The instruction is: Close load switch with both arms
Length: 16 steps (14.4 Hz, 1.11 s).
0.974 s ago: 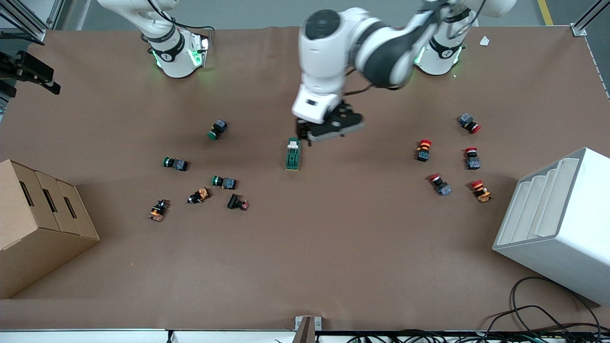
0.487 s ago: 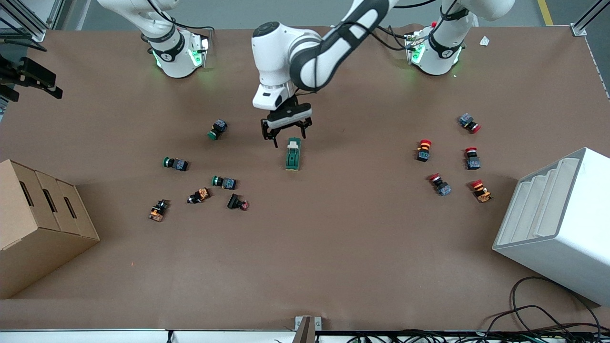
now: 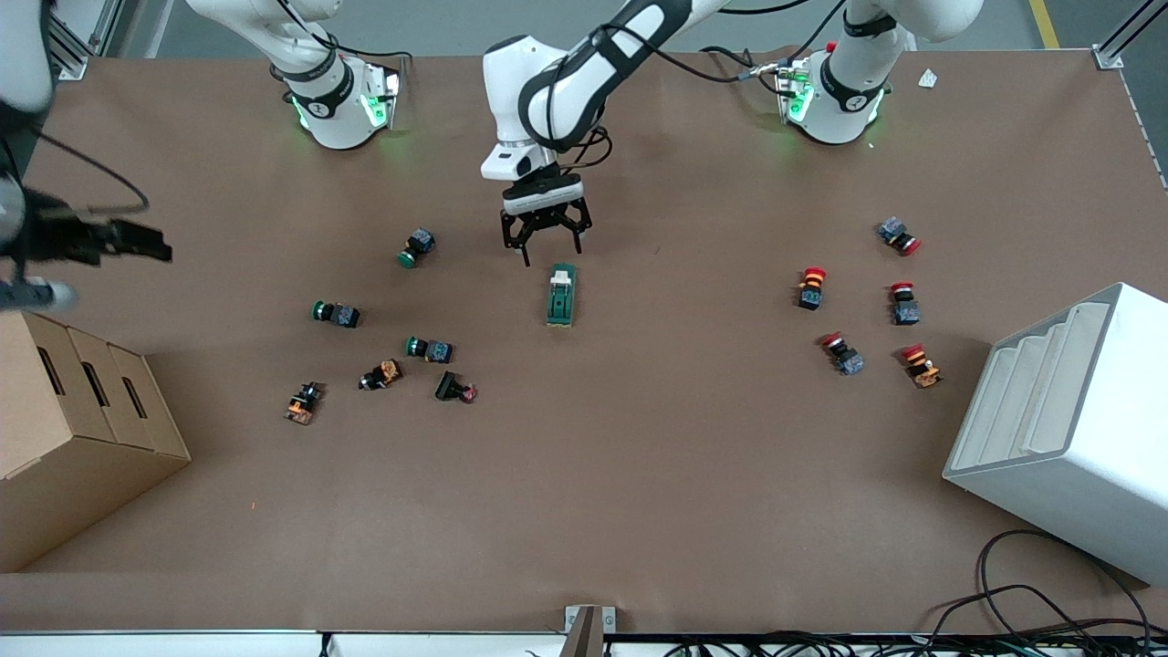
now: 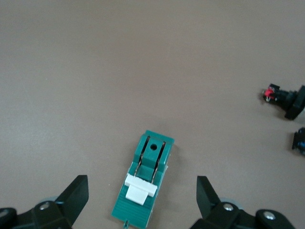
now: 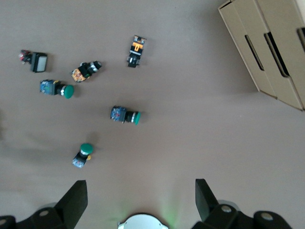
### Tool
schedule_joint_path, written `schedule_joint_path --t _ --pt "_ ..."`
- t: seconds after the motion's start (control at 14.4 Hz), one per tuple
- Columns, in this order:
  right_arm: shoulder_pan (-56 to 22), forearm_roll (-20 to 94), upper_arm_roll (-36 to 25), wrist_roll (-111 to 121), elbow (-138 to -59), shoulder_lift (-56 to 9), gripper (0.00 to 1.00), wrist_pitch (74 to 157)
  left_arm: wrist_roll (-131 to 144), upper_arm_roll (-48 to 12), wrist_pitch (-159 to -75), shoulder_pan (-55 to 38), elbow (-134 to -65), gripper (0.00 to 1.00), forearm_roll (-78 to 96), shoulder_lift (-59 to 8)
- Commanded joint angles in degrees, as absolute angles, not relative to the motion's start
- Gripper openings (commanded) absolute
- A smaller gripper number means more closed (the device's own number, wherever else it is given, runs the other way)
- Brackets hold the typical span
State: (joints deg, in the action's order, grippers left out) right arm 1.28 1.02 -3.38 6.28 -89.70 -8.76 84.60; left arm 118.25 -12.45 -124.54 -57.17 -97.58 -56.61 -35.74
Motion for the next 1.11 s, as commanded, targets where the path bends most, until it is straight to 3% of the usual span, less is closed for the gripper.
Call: schedule_joint_path --t 0.0,0.21,0.63,1.04 --pt "1.41 2.02 -2.81 5.45 -87.98 -9.49 1.00 84.02 119.70 -12.04 -124.28 -59.40 -100.36 1.00 -59.32 -35.25" --pt "-0.96 5.70 -2.73 -0.75 -88.50 -9.75 1.00 84.98 127.93 -12.13 -124.10 -60.82 -104.31 1.00 -69.48 -35.77" --pt "-16.49 7.20 -2.64 -32.29 -91.40 -10.46 1.00 88.32 140.97 -12.04 -121.03 -65.39 -107.75 1.00 -77.41 -37.52" --pt "-31.00 11.95 -2.64 -57.19 -100.88 -11.51 1.00 106.05 146.15 -12.04 -116.38 -67.94 -107.75 1.00 -85.32 -42.27"
